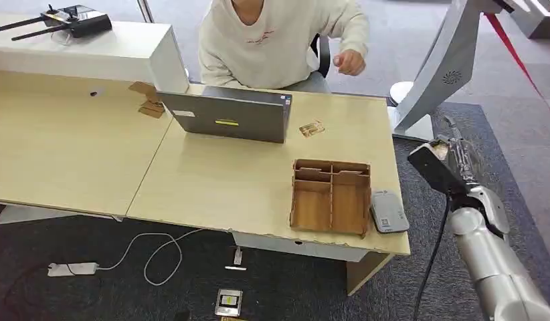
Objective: Pass the card to the sensor for recognition and then transmit it.
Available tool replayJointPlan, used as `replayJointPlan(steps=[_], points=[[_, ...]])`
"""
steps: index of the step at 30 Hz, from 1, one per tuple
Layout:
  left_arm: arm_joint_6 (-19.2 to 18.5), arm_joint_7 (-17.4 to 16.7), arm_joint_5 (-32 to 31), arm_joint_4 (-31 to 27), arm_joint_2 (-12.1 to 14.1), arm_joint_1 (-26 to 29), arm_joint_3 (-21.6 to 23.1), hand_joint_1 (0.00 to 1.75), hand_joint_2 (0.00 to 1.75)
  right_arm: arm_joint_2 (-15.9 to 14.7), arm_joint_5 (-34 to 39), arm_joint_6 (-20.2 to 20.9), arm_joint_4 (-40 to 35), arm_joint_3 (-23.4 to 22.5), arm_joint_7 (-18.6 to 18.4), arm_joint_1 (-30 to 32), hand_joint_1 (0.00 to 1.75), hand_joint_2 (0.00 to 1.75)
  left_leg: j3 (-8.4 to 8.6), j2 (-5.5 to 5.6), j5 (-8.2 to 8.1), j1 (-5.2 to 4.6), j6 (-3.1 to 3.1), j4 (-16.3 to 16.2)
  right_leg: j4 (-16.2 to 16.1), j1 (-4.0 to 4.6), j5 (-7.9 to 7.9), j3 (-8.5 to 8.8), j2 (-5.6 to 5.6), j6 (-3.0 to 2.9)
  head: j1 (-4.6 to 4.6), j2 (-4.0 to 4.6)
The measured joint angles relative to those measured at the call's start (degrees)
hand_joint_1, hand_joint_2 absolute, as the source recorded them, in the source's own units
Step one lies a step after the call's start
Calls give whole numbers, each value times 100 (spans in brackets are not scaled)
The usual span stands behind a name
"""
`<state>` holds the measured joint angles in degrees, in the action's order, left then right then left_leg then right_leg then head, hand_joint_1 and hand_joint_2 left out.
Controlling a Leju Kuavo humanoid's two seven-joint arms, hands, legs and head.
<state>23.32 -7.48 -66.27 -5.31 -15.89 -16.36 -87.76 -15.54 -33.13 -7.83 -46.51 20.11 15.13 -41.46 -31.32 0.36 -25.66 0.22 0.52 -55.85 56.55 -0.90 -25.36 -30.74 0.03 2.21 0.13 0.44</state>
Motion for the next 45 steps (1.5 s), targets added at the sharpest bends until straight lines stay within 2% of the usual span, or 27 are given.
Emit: replayJointPlan(steps=[8, 15, 22, 29, 31, 32, 33, 40, 45], points=[[107, -83, -287, 0, 11, -11, 0, 0, 0, 175, -665, -17, -127, 33, -114, -222, 175, 175, -1, 0, 0, 0, 0, 0, 0, 0, 0, 0, 0, 0, 0, 0], [111, -162, -673, 0, 15, -68, 0, 0, 0, 411, -1305, -216, -81, 138, -271, -504, 175, 175, -2, 1, 1, 0, -1, 0, 2, 0, 0, -1, 0, 0, 0, 0], [109, -420, -1056, 0, 9, -180, 0, 0, 0, 864, -1819, -538, 319, 269, -50, -1057, 175, 175, -5, -1, 4, 0, -5, 0, 4, 1, 1, -5, 0, -1, 0, 0], [70, -448, -1134, 2, 0, -227, 0, 0, 0, 1270, -1956, -601, 774, 396, 94, -1417, 175, 175, -4, 3, 5, 2, -6, 0, 4, 6, 1, -5, 0, -2, 0, 0], [70, -448, -1132, 2, 0, -229, 0, 0, 0, 1335, -1965, -601, 878, 426, 105, -1467, 63, 175, -5, 3, 4, 7, -6, 0, 4, 6, 1, -5, 0, -2, 0, 0], [72, -446, -1128, 2, 0, -230, 0, 0, 0, 1381, -1967, -601, 927, 433, 111, -1484, 63, 175, -6, 3, 4, 7, -6, 0, 4, 6, 0, -5, 0, -2, 0, 0], [83, -446, -1110, 2, 0, -230, 0, 0, 0, 1414, -1972, -603, 975, 444, 127, -1499, 2, 175, -5, 2, 4, 7, -6, 0, 4, 6, 0, -6, 0, -2, 0, 0], [216, -431, -1043, 4, -42, -231, 0, 0, 0, 1552, -1987, -691, 1211, 488, 144, -1525, 0, 175, -6, 2, 4, 6, -6, 0, 2, 5, 1, -7, 0, -2, -2, 0], [278, -431, -1012, 4, -61, -231, 0, 0, 0, 1606, -2004, -894, 1329, 507, 177, -1542, 0, 175, -4, 1, 4, 6, -6, 0, 3, 5, 1, -7, 0, -2, 0, 0]])
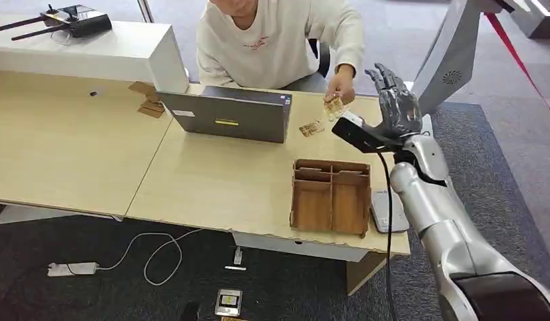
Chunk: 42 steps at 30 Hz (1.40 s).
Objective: Pass the card to the sensor for recognition and then transmit it.
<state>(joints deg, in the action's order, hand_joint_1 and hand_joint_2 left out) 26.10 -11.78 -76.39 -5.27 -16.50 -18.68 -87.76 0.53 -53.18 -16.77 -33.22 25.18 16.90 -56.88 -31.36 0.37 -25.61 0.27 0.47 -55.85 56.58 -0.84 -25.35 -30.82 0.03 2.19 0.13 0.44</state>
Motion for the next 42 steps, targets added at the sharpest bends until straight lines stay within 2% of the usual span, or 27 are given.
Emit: replayJointPlan(steps=[5, 10, 17, 26, 33, 42], points=[[24, 0, 125, 0, -33, 3, 0, 0, 0, 26, 179, -118, 50, 0, 81, -111, 0, 175, 0, 0, 0, 0, 0, 0, 0, 0, 0, 0, 0, 0, 0, 0], [46, 0, 245, 0, -48, 16, 0, 0, 0, -26, 584, -43, -53, -11, 118, -235, 0, 175, 0, -1, 0, 0, 0, -1, -1, -1, 0, -2, 0, 0, 0, 0], [85, 0, 520, 0, -66, 70, 0, 0, 0, -258, 1691, 581, -594, -185, 122, -139, 0, 175, 1, -1, 0, 0, 0, -1, -3, -1, 0, -3, 0, 0, 0, 0], [111, 37, 920, 0, -83, 114, 0, 0, 0, -765, 2831, 1439, -1325, -490, 19, 605, 0, 175, 1, 0, -1, 0, 0, -2, -4, -1, 0, -2, 0, 0, 0, 0], [98, 39, 1128, 0, -83, 133, 0, 0, 0, -1076, 3036, 1731, -1701, -588, -135, 1269, 0, 175, 0, -1, -2, 0, 1, -2, -4, -1, 0, -2, -1, 0, 0, 0], [-4, 112, 1268, 0, -81, 149, 0, 0, 0, -1268, 2986, 1797, -2017, -614, -345, 1694, 0, 175, 0, -1, -2, 0, 1, -2, -3, -1, 0, -2, -1, 0, 0, 0]])
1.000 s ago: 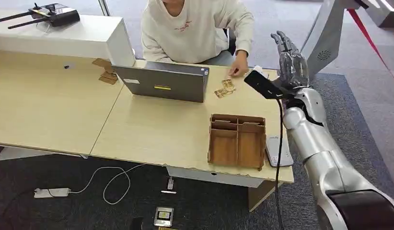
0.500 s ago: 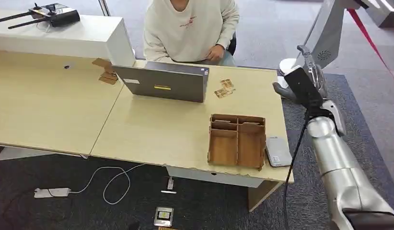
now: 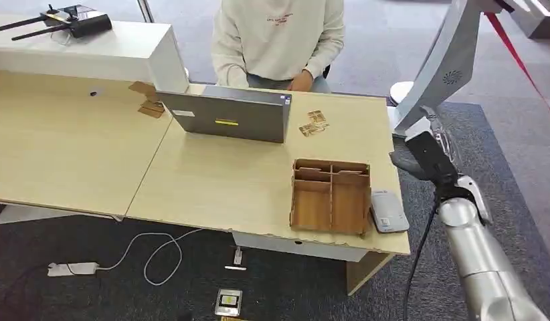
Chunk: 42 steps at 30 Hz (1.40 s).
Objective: Pass the card to the sensor for recognition and then transmit it.
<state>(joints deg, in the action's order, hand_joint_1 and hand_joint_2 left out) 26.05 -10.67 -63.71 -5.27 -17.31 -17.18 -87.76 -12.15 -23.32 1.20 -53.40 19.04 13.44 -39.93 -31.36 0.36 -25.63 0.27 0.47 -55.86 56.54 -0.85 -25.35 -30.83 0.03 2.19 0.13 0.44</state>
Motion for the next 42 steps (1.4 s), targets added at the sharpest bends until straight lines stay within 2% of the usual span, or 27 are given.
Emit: replayJointPlan(steps=[17, 31, 42], points=[[11, 0, -136, 0, 2, -17, 0, 0, 0, -72, -546, 225, -527, 46, -481, 462, 0, 175, -1, 0, 0, 0, 0, 1, 0, 0, 0, 1, 0, 0, 0, 0], [-72, 28, -350, 0, 4, -27, 0, 0, 0, 317, -1196, 306, -533, 356, -444, 856, 0, 175, -2, 1, 0, 1, 0, 2, 2, 1, -1, 1, 0, 0, 0, 0], [-77, 41, -358, 0, 22, -25, 0, 0, 0, 411, -1220, 313, -551, 485, -446, 909, 0, 175, -2, 0, 0, 0, 0, 2, 1, 0, -1, 1, 0, 0, 0, 0]])
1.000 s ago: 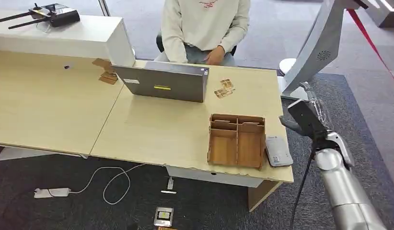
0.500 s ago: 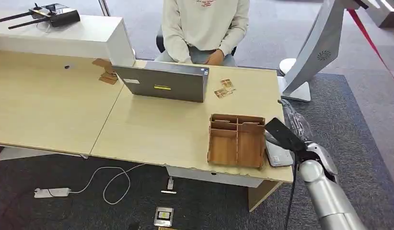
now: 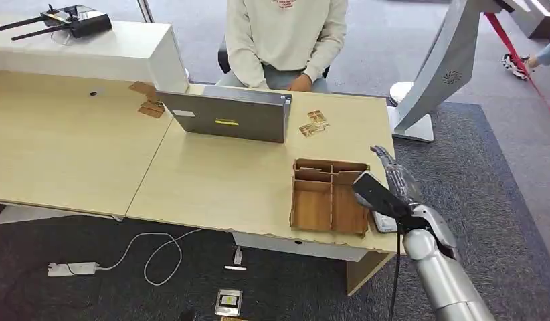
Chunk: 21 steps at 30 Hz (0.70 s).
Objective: Pass the card to the sensor for recognition and then transmit it.
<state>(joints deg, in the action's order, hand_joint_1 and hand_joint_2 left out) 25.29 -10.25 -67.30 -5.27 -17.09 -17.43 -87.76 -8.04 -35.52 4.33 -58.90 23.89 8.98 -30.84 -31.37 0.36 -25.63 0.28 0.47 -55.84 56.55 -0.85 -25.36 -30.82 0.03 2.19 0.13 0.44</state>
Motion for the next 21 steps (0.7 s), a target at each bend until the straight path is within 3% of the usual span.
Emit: replayJointPlan(steps=[7, 15, 21], points=[[46, 0, -48, 0, -2, -8, 0, 0, 0, 74, -147, -29, -24, 52, -26, 2, 0, 175, 0, 0, 0, 0, 0, 0, 0, 0, 0, 0, 0, 0, 0, 0], [57, 70, -100, 0, -2, -9, 0, 0, 0, 179, -466, -444, -31, 116, -66, 2, 0, 175, 0, 0, 0, 0, 0, 0, 0, 0, 0, 0, 0, 0, 0, 0], [81, 74, -85, 0, -2, -11, 0, 0, 0, 234, -525, -531, -31, 138, -88, 9, 0, 175, 0, 0, 0, 0, 0, 0, 0, 0, 0, 0, 0, 0, 0, 0]])
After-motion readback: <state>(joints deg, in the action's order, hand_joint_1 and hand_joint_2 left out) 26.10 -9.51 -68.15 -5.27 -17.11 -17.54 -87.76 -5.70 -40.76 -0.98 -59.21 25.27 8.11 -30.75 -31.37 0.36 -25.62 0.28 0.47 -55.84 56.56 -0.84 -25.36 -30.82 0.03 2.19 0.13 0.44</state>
